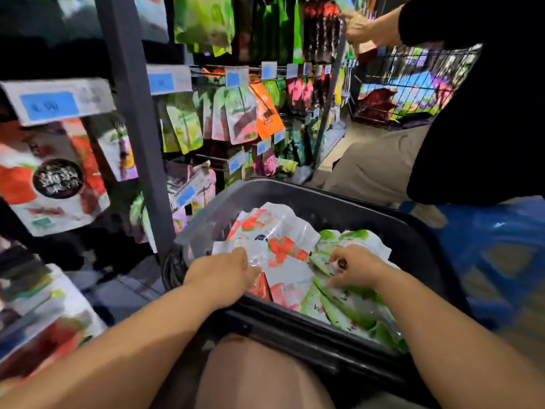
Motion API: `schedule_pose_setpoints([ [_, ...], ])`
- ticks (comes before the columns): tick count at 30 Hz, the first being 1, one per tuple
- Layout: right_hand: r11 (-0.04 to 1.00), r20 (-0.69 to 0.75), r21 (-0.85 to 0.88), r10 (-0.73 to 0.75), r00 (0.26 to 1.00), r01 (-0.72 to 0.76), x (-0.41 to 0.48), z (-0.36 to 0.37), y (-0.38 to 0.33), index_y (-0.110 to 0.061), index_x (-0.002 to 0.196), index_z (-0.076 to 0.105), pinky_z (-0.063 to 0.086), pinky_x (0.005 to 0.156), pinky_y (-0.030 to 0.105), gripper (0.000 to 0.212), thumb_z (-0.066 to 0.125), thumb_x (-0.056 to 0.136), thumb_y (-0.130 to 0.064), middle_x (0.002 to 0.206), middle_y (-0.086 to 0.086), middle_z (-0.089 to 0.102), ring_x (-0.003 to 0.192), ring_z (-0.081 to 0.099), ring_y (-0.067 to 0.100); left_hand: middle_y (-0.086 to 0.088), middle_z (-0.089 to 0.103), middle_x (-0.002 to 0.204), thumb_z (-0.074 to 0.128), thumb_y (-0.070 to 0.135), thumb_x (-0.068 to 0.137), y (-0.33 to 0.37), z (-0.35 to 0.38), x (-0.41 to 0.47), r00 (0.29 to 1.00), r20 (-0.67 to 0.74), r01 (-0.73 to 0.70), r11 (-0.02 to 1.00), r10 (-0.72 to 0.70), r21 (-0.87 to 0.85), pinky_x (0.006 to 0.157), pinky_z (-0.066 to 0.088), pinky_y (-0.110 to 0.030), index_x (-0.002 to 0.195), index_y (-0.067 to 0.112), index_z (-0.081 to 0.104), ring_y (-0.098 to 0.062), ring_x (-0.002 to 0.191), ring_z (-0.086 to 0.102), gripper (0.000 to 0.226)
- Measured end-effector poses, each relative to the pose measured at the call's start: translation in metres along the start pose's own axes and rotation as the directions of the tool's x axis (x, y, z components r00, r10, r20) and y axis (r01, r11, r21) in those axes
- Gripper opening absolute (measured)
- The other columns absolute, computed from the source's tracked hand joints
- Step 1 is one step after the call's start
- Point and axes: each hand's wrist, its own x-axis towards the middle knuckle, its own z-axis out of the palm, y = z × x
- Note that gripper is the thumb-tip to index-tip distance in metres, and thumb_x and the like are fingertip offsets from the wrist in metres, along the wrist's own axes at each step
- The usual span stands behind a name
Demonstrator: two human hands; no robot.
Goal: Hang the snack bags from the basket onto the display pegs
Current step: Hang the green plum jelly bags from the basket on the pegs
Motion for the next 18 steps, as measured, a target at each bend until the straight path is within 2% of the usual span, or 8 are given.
schedule_pose_setpoints([
  [2,0.998,-0.001,-0.068,0.015,1.000,-0.015,0.004,0.004,0.003,-0.034,0.124,0.056,0.044,0.100,0.044,0.069,0.075,0.067,-0.067,0.114,-0.004,0.047,0.115,0.049,0.023,-0.003,0.065,0.112,0.032,0.058,0.098,0.001,0.001,-0.001,1.000,0.007,0.004,1.000,-0.004,0.013,0.076,0.036,-0.036,0.100,0.025,0.046,-0.027,0.105,0.059,0.036],
  [4,0.995,0.000,-0.100,0.015,1.000,-0.015,0.005,0.007,0.002,-0.035,0.122,0.056,0.043,0.101,0.043,0.064,0.074,0.070,-0.066,0.112,-0.006,0.044,0.116,0.048,0.021,-0.002,0.065,0.110,0.031,0.057,0.099,0.003,0.000,-0.002,1.000,0.012,0.006,1.000,-0.006,0.017,0.073,0.034,-0.035,0.100,0.024,0.045,-0.028,0.102,0.059,0.036],
  [7,0.997,0.010,-0.079,0.015,1.000,-0.014,0.004,0.006,-0.001,-0.031,0.119,0.061,0.046,0.098,0.040,0.047,0.073,0.079,-0.052,0.118,-0.006,0.050,0.112,0.052,0.019,-0.001,0.064,0.107,0.031,0.056,0.100,0.004,-0.001,-0.005,1.000,0.023,0.000,1.000,0.000,0.017,0.071,0.034,-0.035,0.101,0.024,0.044,-0.027,0.098,0.058,0.035],
  [10,0.999,0.016,-0.038,0.027,1.000,-0.026,0.000,0.003,-0.003,-0.025,0.114,0.067,0.052,0.090,0.035,0.028,0.066,0.087,-0.030,0.119,-0.002,0.062,0.104,0.059,0.019,0.002,0.061,0.101,0.031,0.055,0.100,0.004,-0.001,-0.005,0.999,0.037,0.000,1.000,-0.001,0.013,0.072,0.035,-0.035,0.099,0.023,0.044,-0.028,0.097,0.058,0.034],
  [14,0.996,0.056,-0.086,0.030,0.998,-0.025,-0.006,0.000,-0.002,-0.025,0.126,0.060,0.049,0.087,0.029,0.040,0.056,0.089,-0.011,0.127,-0.001,0.058,0.110,0.056,0.020,0.001,0.061,0.101,0.030,0.055,0.100,0.005,-0.002,-0.007,0.999,0.049,0.006,1.000,-0.007,0.020,0.076,0.040,-0.036,0.099,0.022,0.044,-0.028,0.096,0.058,0.035],
  [18,0.995,0.045,-0.095,0.035,0.998,-0.031,-0.011,-0.005,0.002,-0.026,0.125,0.063,0.050,0.089,0.028,0.038,0.054,0.091,-0.011,0.126,-0.003,0.060,0.112,0.056,0.019,0.006,0.046,0.092,0.027,0.048,0.104,0.008,-0.009,-0.014,0.996,0.074,-0.059,0.996,0.054,0.069,0.085,0.045,-0.038,0.101,0.024,0.045,-0.027,0.102,0.057,0.030],
])
